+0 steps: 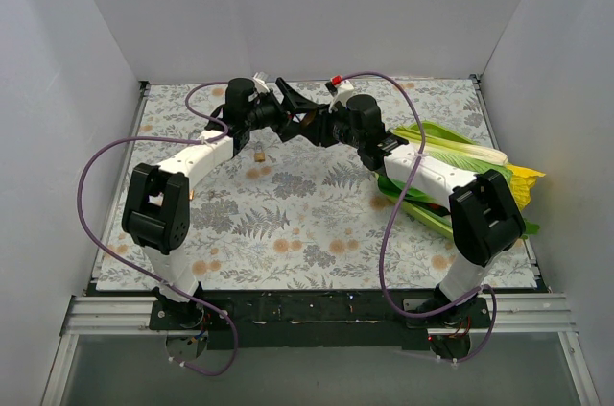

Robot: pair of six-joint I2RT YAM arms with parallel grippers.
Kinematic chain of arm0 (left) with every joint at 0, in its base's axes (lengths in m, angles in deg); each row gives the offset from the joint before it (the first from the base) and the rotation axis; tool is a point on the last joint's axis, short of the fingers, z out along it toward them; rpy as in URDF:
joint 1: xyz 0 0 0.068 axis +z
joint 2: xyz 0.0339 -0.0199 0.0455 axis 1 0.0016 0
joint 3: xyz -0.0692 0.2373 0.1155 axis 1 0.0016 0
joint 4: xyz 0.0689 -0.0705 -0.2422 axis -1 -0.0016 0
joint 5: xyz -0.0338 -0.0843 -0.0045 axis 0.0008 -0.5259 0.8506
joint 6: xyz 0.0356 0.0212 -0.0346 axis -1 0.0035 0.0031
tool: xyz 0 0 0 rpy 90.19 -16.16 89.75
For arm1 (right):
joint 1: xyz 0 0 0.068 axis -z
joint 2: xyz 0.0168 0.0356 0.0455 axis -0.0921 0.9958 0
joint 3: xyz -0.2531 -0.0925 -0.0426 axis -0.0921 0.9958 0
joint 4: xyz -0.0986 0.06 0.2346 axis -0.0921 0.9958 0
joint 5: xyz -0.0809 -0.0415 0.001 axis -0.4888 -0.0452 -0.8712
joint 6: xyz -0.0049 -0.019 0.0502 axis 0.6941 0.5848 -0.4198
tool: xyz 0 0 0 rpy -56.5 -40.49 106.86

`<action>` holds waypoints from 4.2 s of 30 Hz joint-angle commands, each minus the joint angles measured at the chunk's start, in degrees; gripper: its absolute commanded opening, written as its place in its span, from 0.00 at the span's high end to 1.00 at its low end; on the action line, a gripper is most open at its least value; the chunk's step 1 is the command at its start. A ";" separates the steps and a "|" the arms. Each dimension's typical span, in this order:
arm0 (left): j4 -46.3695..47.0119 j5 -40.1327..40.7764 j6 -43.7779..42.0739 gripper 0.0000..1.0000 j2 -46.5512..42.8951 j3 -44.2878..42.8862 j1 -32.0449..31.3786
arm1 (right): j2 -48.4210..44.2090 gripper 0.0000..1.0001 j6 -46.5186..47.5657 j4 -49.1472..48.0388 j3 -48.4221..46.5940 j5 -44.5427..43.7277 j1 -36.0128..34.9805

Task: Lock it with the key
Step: Lock the lock, then place the lock at the center of the board.

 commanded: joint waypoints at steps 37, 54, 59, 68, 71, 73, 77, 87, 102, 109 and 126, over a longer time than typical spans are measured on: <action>-3.54 -1.70 -3.25 1.00 -6.26 1.37 3.73 | -11.51 0.61 12.78 8.36 2.17 15.49 3.84; -3.89 -2.05 -2.81 1.00 -6.43 1.81 3.73 | -3.96 0.64 11.28 8.80 -0.46 15.93 3.76; -5.29 -1.43 -3.87 1.00 -6.78 1.55 3.73 | -1.50 0.67 11.20 9.24 -3.36 16.81 3.76; -5.73 -0.99 -4.92 1.00 -6.78 1.28 3.64 | 0.70 0.76 11.20 10.47 -5.56 17.60 3.67; -5.73 -0.90 -5.36 1.00 -6.70 0.93 3.64 | 1.76 0.78 10.93 11.17 -6.97 18.13 3.75; -5.73 -0.82 -5.71 1.00 -6.70 0.76 3.64 | 2.55 0.80 10.93 11.70 -7.76 18.66 3.67; -5.65 -0.64 -5.89 1.00 -6.61 0.49 3.64 | 3.17 0.80 11.02 12.84 -8.73 19.27 3.67; -5.12 -0.55 -6.06 1.00 -6.34 0.40 3.64 | 3.34 0.84 11.02 14.43 -8.20 18.84 3.58; -6.17 6.74 -5.89 1.00 -4.85 -2.14 6.27 | -0.25 0.99 5.05 12.94 -3.20 21.03 3.49; -8.71 8.68 -7.38 1.00 -3.18 -4.87 8.38 | -2.63 0.99 1.09 11.80 0.76 20.68 2.96; -56.61 12.10 -57.56 1.00 -16.98 -1.62 12.87 | 4.83 0.99 -18.76 -9.39 6.21 15.67 -5.99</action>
